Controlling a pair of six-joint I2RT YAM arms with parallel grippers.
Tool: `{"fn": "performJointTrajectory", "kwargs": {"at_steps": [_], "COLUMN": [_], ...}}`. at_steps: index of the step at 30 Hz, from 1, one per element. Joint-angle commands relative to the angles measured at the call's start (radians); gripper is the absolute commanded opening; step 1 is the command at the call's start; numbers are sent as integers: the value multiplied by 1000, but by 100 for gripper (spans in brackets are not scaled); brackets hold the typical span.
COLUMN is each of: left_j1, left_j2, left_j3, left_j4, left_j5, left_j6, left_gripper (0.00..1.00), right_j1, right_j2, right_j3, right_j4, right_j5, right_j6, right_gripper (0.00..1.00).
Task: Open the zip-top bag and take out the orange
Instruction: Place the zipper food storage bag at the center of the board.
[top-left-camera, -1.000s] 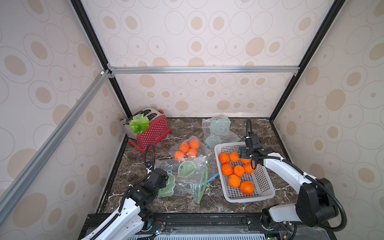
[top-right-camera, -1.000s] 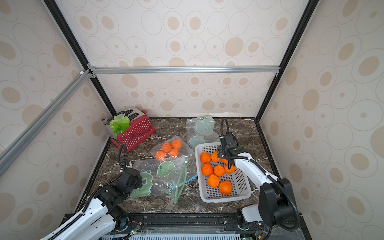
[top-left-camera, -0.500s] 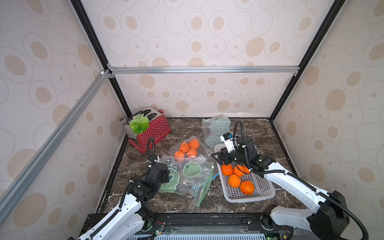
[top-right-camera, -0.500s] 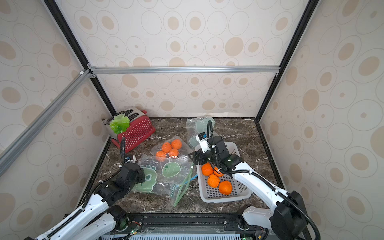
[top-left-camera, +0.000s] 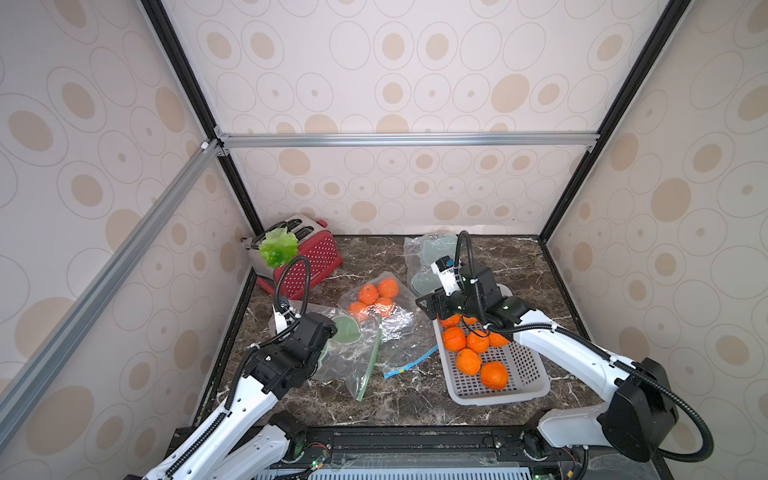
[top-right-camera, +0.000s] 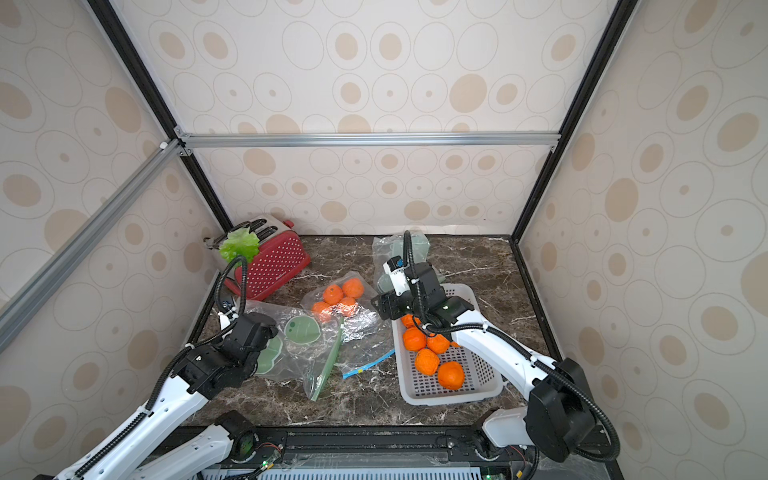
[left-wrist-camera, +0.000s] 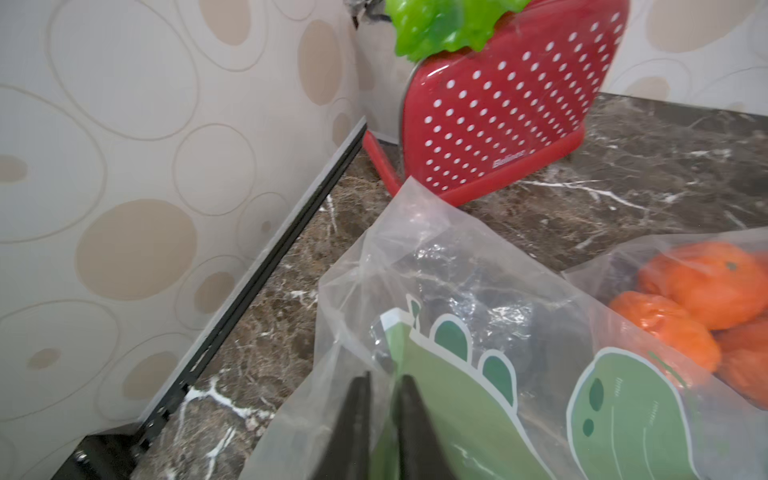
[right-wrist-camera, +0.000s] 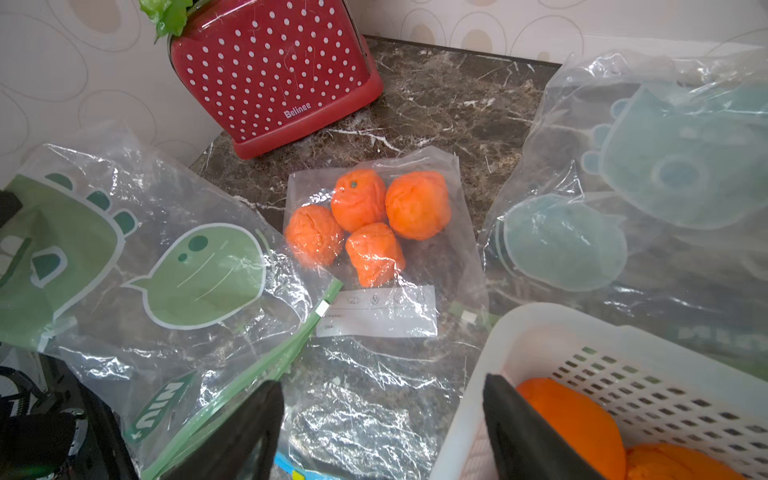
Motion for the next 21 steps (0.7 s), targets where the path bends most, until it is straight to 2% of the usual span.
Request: {"fn": "performJointTrajectory", "kwargs": {"at_steps": [1, 3, 5, 7, 8, 10, 13, 14, 15, 17, 19, 21], "left_j1": [-3, -3, -3, -3, -3, -3, -3, -3, -4, -4, -8, -16], "left_j2": [-9, -17, -36, -65, -82, -119, -118, -71, -5, 131, 242, 317], "left_j3": [20, 65, 105, 130, 137, 117, 38, 32, 40, 74, 89, 72], "left_j4": [-89, -119, -129, -91, -52, 86, 359, 419, 447, 447, 454, 538], "left_j5": [-137, -145, -149, -99, -46, 147, 571, 714, 803, 878, 878, 985], "left_j6": [-31, -24, -3, 60, 102, 209, 276, 273, 263, 240, 203, 203], "left_gripper": [62, 77, 87, 98, 96, 91, 85, 85, 83, 78, 76, 74], "right_j1": [17, 34, 43, 49, 52, 67, 97, 99, 99, 99, 99, 100], "right_j2": [53, 70, 77, 82, 85, 96, 106, 104, 98, 80, 57, 29], "right_j3": [40, 46, 46, 46, 46, 54, 70, 66, 60, 41, 19, -3], "right_j4": [-25, -32, -33, -38, -45, -65, -94, -93, -92, -83, -79, -86], "right_j5": [5, 2, -9, -23, -32, -54, -31, -14, -2, 20, 43, 73], "right_j6": [7, -7, -16, -16, -20, -36, -58, -52, -43, -40, -40, -43], "right_gripper": [78, 77, 77, 76, 75, 74, 72, 72, 72, 72, 72, 72]}}
